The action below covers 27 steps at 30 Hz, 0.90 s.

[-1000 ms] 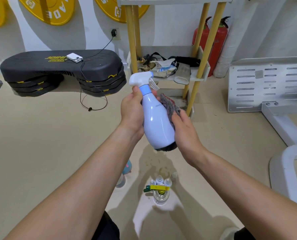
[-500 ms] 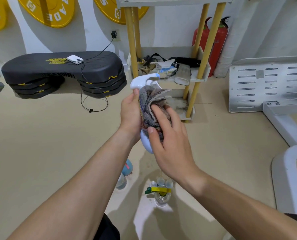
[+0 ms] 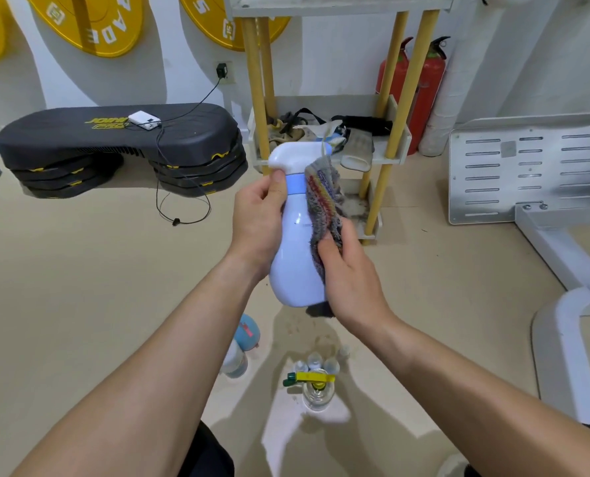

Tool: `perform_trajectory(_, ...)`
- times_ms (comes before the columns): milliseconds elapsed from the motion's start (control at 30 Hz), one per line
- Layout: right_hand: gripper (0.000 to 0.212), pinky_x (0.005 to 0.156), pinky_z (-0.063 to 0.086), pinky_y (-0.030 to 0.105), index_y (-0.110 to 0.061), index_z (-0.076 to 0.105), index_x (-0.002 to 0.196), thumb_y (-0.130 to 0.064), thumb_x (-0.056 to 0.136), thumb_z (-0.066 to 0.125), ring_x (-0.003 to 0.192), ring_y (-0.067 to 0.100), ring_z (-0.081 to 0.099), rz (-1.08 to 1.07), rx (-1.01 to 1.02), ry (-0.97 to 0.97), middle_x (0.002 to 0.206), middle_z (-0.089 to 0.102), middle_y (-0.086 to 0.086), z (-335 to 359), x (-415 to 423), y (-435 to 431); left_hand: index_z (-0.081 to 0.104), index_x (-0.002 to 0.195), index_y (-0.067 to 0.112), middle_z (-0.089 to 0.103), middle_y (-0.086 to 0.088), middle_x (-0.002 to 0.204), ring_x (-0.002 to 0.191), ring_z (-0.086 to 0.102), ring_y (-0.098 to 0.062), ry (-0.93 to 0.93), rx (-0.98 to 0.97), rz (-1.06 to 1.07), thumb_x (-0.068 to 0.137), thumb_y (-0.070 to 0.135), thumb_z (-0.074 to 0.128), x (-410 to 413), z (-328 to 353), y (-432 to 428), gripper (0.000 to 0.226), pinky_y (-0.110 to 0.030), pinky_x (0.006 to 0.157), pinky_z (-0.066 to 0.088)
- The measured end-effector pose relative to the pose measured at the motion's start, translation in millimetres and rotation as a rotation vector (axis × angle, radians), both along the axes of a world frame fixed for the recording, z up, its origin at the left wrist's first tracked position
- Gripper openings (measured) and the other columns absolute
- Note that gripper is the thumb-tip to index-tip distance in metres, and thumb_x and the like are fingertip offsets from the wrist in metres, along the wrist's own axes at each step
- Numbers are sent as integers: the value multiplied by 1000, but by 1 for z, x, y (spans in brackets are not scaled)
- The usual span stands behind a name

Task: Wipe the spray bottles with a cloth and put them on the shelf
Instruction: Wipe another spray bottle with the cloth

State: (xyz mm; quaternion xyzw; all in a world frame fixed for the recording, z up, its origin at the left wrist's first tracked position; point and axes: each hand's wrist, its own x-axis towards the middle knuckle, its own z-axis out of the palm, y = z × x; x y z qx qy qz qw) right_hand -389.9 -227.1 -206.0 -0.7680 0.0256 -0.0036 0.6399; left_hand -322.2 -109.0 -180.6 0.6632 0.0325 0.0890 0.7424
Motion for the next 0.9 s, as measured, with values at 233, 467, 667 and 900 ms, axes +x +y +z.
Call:
perform_trajectory(233, 21, 99, 52, 56, -35, 58, 121, -41, 103, 48, 108, 18, 68, -7, 224, 46, 114, 72, -11, -5, 8, 1, 60, 84, 4, 54, -7, 78, 72, 47, -19, -62, -51, 62, 97, 15, 55, -3, -1, 0, 19, -32, 65, 40)
perform_trajectory(467, 42, 107, 48, 44, -32, 45, 146, -39, 104, 42, 128, 9, 55, -76, 45, -109, 141, 57, -12, -11, 5, 9, 50, 61, 26, 46, 9, 55, 58, 37, -10, -185, 436, 153, 93, 35, 56, -9, -10, 1, 34, -31, 58, 32)
perform_trajectory(667, 48, 111, 43, 36, -32, 39, 152, -37, 105, 42, 133, 5, 49, -38, -66, -190, 146, 52, -13, -11, 6, 7, 70, 77, 14, 68, 4, 66, 64, 55, -12, -76, 392, 102, 99, 31, 57, -10, -13, -1, 30, -32, 64, 44)
perform_trajectory(900, 47, 99, 47, 37, -28, 41, 150, -29, 103, 42, 122, 14, 56, 52, -217, -290, 135, 61, -5, 3, 10, 6, 58, 74, 15, 55, 8, 66, 64, 48, -13, 1, 278, 126, 102, 35, 44, -9, -11, -13, 37, -34, 67, 40)
